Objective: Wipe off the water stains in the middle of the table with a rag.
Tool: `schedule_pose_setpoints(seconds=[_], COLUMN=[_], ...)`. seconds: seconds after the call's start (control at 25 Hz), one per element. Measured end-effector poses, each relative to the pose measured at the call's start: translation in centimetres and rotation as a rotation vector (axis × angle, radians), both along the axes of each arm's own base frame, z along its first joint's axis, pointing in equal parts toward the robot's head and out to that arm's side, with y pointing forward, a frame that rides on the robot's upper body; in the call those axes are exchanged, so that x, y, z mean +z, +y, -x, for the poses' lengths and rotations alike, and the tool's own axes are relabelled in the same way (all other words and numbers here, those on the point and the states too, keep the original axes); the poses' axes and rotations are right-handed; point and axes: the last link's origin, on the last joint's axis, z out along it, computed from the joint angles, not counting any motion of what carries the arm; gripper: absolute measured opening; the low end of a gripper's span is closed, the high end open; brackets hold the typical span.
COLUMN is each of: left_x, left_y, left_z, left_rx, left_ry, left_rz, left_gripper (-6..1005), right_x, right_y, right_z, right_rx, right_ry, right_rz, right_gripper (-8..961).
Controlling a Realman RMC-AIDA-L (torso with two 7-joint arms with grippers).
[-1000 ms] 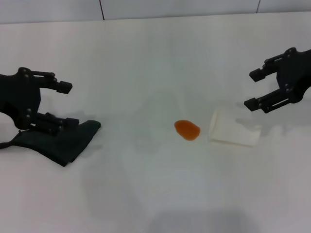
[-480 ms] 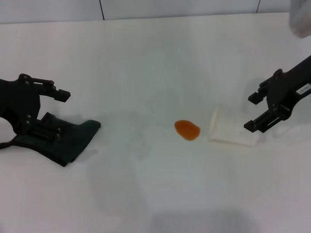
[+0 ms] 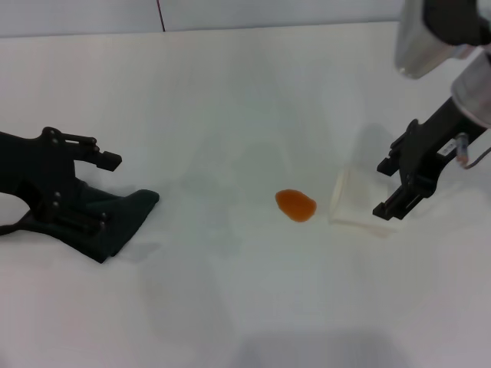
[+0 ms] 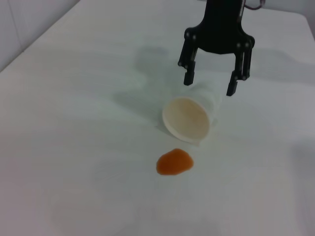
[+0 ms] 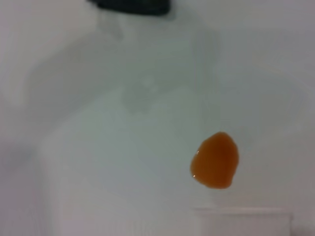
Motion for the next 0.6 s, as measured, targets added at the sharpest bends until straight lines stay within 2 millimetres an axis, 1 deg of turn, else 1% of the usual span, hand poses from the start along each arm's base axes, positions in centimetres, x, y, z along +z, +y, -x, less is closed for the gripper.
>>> schedule_pose_setpoints(seconds=[0.2, 0.28, 0.44, 0.6], left_x=[-0.4, -0.6, -1.1, -1.4], left_y=[0.0, 0.0, -0.1, 0.0], left_z=[-0.2, -0.3, -0.3, -0.3], left_rx=[-0.001, -0.002, -0.005, -0.008], left_ry=[-0.009, -0.015, -0.012, -0.003], left_rz=[0.006, 0.011, 0.015, 0.014], left_gripper=[883, 883, 883, 883], right_x=[-1.4, -1.9, -2.5, -3.4], right_y=[0.0, 0.3, 0.7, 1.0], right_z=[1.0, 1.3, 1.4, 1.0], right_rx=[0.018, 0.021, 0.006, -0.030], right_ry=[-0.083, -0.118, -0.158, -0.195], right_rz=[0.025, 0.010, -0.002, 0.007], right_gripper=[759, 759, 758, 756])
